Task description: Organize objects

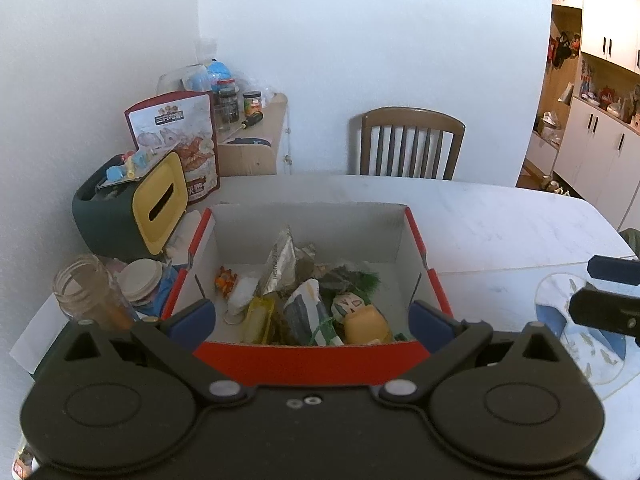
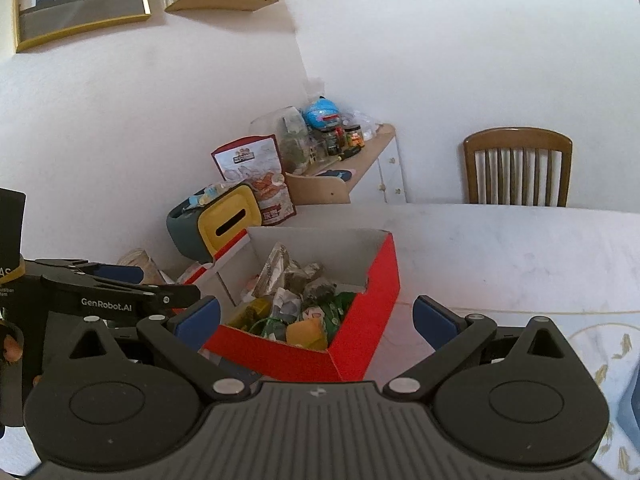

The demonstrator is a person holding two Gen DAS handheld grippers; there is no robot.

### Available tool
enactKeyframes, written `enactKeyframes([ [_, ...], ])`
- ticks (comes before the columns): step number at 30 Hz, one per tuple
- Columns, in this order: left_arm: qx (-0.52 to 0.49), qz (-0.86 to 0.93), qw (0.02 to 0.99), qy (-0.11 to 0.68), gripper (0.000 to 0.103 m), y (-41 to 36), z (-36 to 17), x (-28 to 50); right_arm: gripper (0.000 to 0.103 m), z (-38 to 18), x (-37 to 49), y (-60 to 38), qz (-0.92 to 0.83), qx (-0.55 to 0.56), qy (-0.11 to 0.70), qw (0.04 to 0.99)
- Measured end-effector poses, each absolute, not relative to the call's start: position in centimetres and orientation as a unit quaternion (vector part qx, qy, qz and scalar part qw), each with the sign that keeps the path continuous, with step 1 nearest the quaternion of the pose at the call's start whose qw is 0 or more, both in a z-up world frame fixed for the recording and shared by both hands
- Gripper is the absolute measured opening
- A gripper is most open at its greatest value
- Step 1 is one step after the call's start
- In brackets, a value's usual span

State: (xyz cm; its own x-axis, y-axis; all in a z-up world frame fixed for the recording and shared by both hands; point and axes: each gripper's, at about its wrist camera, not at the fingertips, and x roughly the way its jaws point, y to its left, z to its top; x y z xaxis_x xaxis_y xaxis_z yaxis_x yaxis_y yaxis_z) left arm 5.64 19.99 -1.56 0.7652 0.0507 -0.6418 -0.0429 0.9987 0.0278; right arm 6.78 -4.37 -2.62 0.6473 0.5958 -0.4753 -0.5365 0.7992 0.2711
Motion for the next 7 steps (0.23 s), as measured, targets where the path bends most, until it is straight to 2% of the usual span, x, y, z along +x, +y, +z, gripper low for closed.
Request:
enactKeyframes([
  [7,0.008,0.025,0.936,0.351,0.103,19.0,-1.9,5.7,0.103,-3.3,7.1,-7.3,0.282,0.059,0.284,0.915],
])
